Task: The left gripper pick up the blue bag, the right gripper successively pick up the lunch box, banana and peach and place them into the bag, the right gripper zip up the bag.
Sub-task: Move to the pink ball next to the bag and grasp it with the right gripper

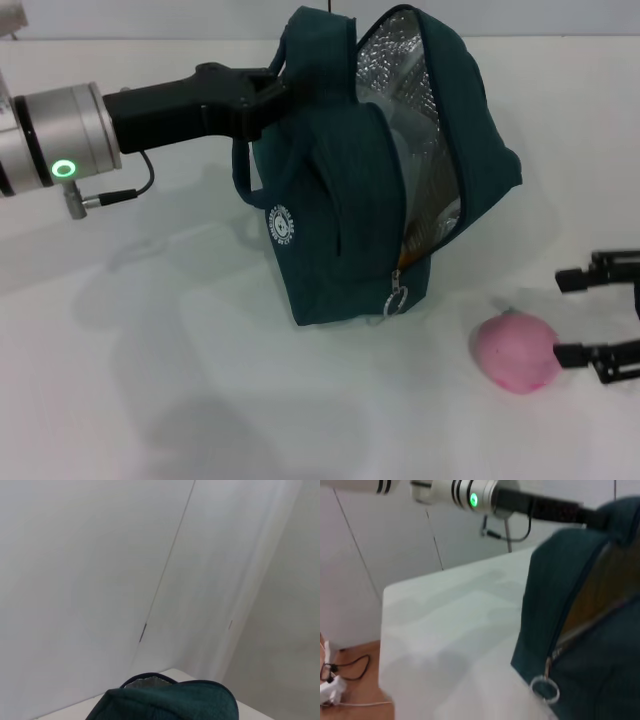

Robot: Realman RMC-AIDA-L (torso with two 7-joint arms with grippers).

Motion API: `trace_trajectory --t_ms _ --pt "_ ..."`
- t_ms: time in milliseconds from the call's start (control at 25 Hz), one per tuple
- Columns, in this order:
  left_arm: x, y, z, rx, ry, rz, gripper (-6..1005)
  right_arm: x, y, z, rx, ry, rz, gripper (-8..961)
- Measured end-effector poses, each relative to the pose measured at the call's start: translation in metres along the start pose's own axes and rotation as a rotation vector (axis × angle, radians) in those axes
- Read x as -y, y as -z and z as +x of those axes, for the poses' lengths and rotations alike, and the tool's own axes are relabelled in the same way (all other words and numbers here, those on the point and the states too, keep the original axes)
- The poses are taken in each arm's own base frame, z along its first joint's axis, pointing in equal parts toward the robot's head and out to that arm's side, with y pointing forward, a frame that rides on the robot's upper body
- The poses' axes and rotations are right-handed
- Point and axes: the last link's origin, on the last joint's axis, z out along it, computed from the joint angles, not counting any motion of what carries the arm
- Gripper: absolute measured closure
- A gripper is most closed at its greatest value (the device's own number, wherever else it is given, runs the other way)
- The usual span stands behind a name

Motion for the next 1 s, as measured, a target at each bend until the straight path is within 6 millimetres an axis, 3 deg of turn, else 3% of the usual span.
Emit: trace_trajectory --t_ms 280,480,1000 --pt "0.0 0.0 -0.009 0.008 0.013 0.003 967 -0.012 -0.022 0.047 0.212 0.162 0.019 170" --pt "0.001 -0.001 -0.009 0.006 0.009 0.004 967 -0.013 -0.031 0.073 0.221 0.152 0.095 171" --pt "-0.001 -0.007 -0.013 0.015 0.01 -0.012 967 -0.009 -0.042 0.102 0.149 0.079 0.195 182"
